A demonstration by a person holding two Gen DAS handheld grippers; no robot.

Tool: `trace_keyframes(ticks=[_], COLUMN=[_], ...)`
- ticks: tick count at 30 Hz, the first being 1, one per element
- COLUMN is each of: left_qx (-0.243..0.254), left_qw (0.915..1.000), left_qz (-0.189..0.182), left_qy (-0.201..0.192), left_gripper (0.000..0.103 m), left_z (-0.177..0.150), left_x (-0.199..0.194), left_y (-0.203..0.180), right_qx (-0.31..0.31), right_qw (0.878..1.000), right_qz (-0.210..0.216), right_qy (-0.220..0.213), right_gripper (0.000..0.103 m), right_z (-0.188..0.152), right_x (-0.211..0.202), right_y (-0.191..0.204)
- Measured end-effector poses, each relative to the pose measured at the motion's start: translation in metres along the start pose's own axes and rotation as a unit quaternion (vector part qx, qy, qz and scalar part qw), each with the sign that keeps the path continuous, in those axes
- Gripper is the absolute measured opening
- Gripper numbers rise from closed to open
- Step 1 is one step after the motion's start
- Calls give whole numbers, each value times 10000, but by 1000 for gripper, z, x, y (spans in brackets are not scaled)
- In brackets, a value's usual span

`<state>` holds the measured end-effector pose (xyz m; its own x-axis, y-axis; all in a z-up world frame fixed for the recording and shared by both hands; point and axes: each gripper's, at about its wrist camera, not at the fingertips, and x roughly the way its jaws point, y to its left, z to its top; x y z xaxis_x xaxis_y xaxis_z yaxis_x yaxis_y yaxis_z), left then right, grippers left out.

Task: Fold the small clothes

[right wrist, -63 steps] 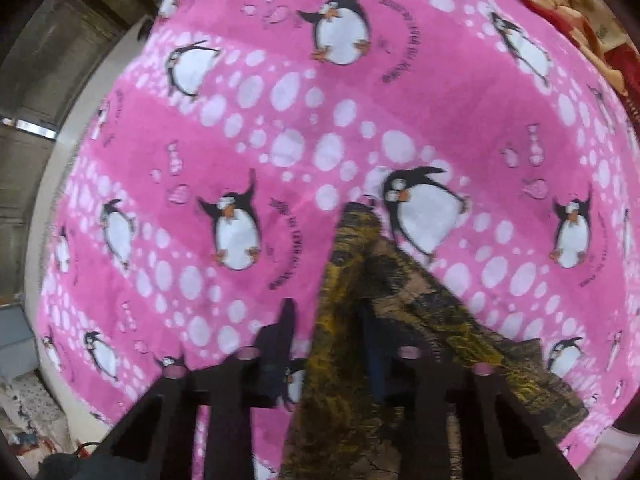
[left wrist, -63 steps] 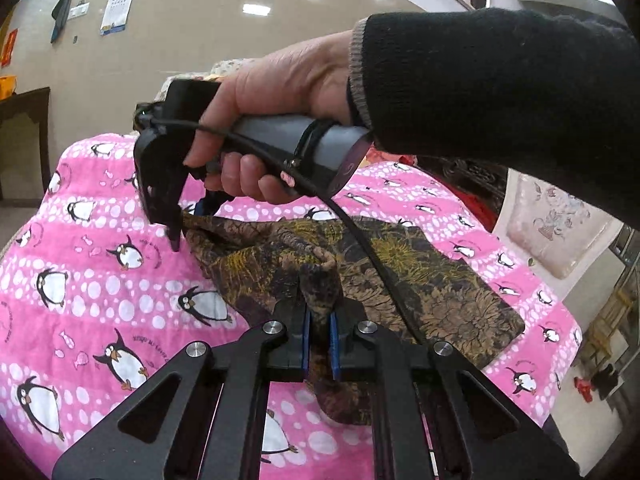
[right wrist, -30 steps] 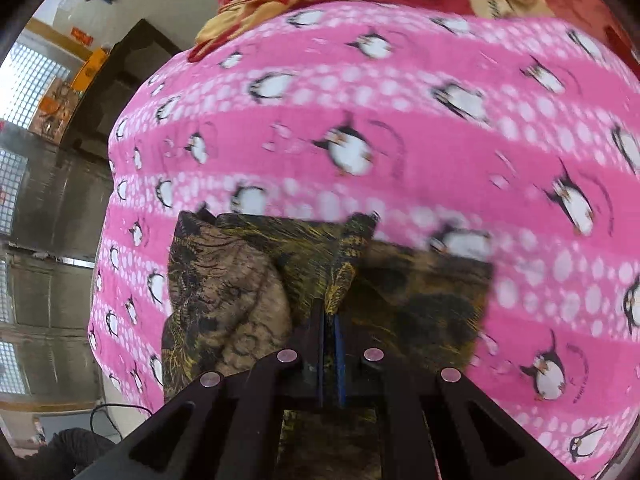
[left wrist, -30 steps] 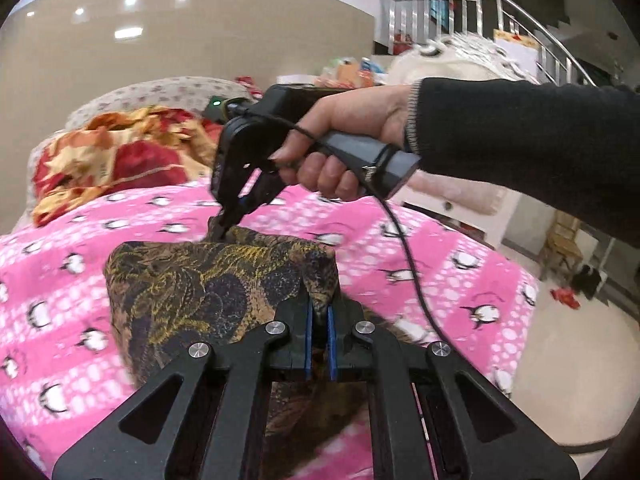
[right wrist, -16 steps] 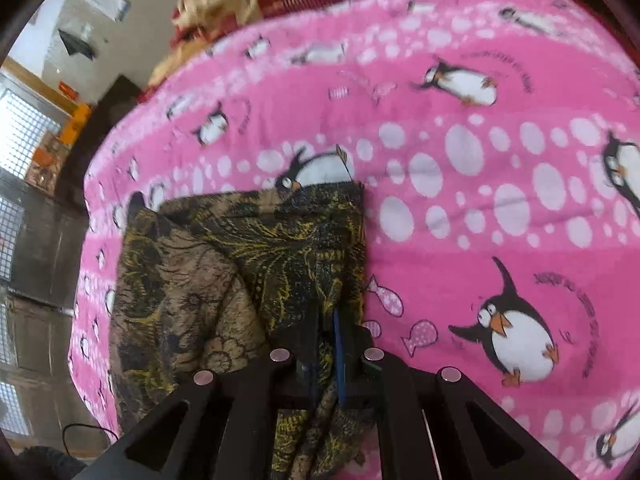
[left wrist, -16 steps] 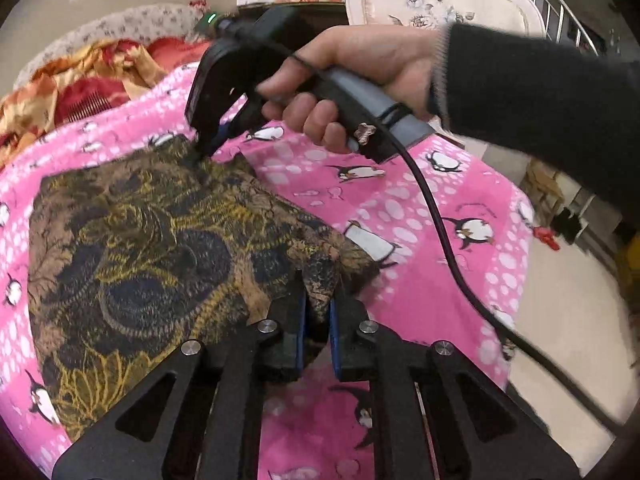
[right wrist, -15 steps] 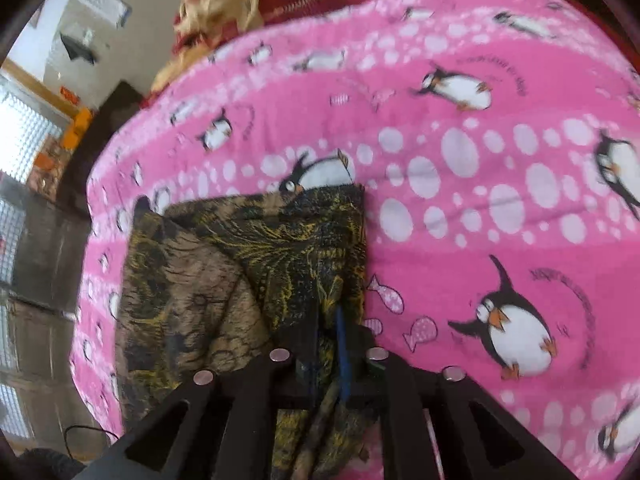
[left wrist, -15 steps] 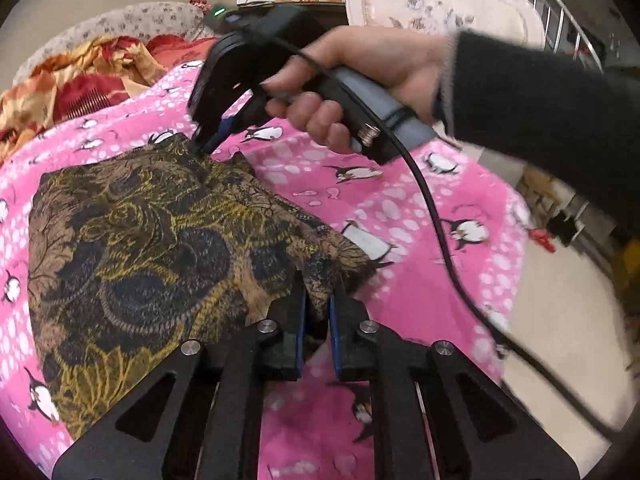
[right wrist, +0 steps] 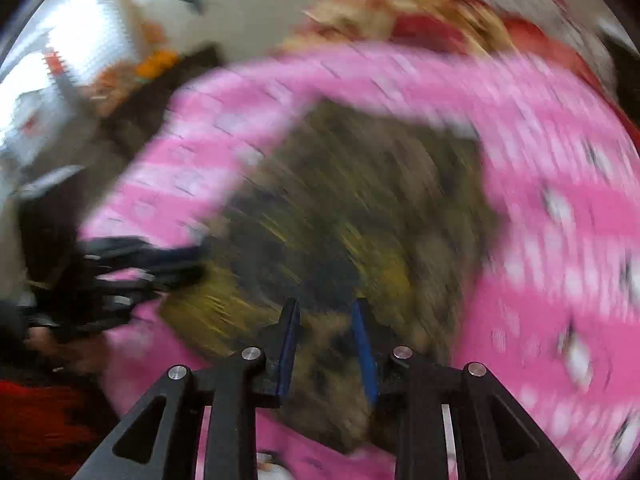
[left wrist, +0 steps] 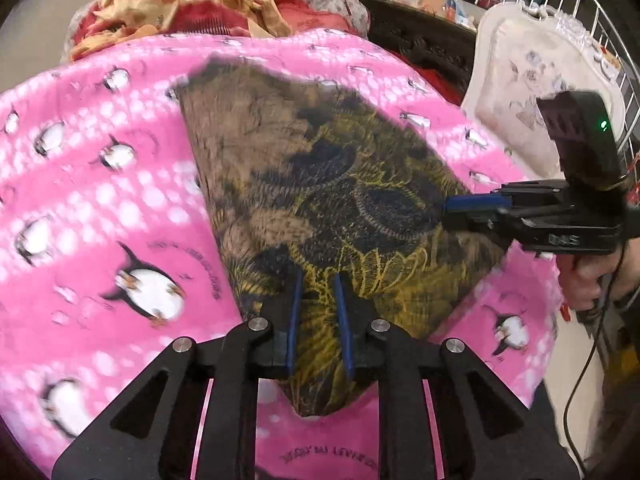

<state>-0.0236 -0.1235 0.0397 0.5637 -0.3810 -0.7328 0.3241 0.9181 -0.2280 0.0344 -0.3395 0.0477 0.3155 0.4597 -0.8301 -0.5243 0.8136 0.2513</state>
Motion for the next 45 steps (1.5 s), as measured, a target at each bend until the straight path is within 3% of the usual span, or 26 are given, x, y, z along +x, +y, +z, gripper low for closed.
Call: trace_keyframes(ticks=[1, 2, 3, 6, 11, 13, 16, 18, 21, 25, 30, 34, 45], left_qx=[28, 50, 48, -139, -656, -1027, -1209, -1371, -1502, -1597, -1266, -1200, -1108], left_qw=[10000, 10000, 10000, 9998, 9959, 9929, 9892, 9866, 9849, 9836, 9847, 9848, 9865], left_qz=[53, 65, 30, -138, 93, 150, 608, 790, 777, 717, 1163, 1227, 1145], left_qy=[-1, 46, 65, -57, -624, -578, -558, -402, -375, -428, -297, -281, -389], left_gripper=[15, 15, 15, 15, 15, 15, 15, 16, 17, 17, 17, 17, 26], left_z=[0, 2, 4, 27, 105, 137, 166, 170, 160, 161, 170, 173, 170], left_x=[-1, -2, -4, -14, -1, 26, 62, 87, 110, 122, 133, 133, 125], left_y=[-2, -6, -6, 3, 35, 48, 59, 64, 73, 85, 73, 71, 65], right_qx=[108, 288, 509, 917, 266, 364, 997, 1424, 1292, 1482, 1586, 1780, 1394], right_qw=[9993, 9986, 9974, 9945, 9959, 9919, 9830, 9768, 9756, 9778, 9777, 9760, 9798], right_qz=[17, 128, 198, 318, -472, -917, -1385, -1509, -1700, -1206, -1026, -762, -1031], right_qy=[-351, -433, -462, -384, -726, -799, -674, -535, -511, -859, -916, -1000, -1000], right_gripper=[14, 11, 7, 8, 12, 18, 21, 21, 22, 22, 25, 26, 36], right_z=[-10, -15, -16, -12, 38, 61, 93, 106, 104, 93, 93, 90, 85], right_x=[-2, -4, -7, -14, -31, -22, 8, 40, 73, 67, 64, 64, 61], right_y=[-8, -17, -22, -25, 18, 25, 11, -8, -29, -48, -54, -61, -40])
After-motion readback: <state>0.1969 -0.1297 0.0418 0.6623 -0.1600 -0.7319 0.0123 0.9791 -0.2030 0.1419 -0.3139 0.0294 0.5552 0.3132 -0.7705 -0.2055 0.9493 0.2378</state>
